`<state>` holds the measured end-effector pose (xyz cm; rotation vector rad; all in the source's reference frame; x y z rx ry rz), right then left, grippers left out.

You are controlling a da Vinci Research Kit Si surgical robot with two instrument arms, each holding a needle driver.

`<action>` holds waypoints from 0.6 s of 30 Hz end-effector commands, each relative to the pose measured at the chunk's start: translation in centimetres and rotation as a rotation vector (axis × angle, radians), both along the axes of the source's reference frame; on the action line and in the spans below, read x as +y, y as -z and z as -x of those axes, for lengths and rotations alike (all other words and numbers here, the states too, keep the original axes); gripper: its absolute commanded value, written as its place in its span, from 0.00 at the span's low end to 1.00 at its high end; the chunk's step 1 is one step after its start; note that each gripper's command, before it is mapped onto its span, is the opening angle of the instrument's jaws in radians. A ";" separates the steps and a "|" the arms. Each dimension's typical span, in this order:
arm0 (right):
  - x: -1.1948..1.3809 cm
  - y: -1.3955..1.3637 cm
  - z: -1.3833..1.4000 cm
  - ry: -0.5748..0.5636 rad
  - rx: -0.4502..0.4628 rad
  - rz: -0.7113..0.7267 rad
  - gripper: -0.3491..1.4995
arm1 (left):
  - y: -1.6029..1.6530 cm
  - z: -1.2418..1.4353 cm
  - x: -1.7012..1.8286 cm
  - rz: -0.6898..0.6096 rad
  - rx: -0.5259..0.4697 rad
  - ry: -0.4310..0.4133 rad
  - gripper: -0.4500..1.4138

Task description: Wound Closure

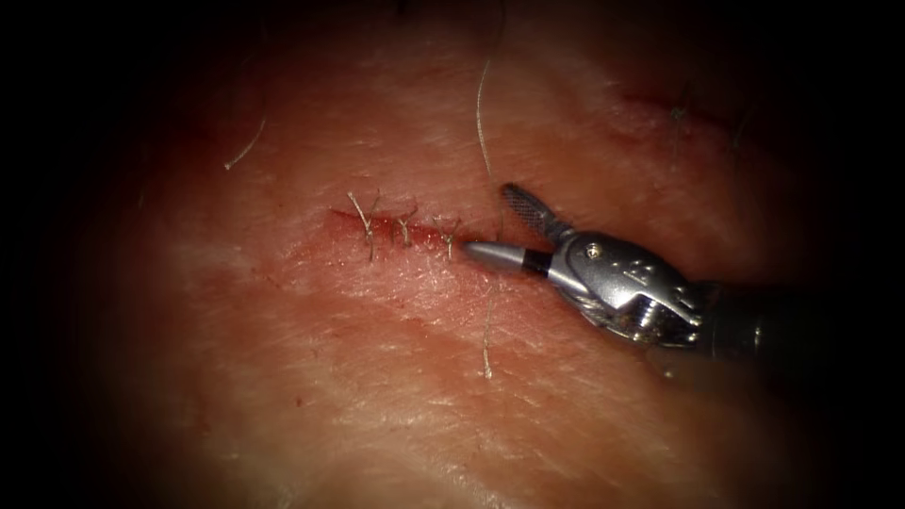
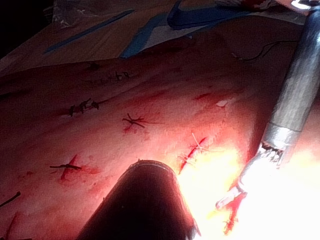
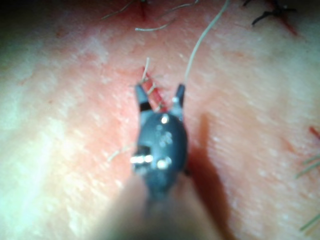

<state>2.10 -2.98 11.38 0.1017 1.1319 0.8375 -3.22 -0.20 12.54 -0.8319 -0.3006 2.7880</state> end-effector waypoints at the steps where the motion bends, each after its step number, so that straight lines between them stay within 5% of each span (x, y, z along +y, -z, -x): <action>1: 0.02 -0.12 -0.11 0.002 -0.003 0.003 0.96 | -0.04 0.05 0.03 0.003 0.000 0.000 0.00; 18: 0.11 -0.52 -0.22 0.012 -0.023 0.012 0.98 | 0.20 0.08 -0.05 0.021 0.003 -0.017 0.00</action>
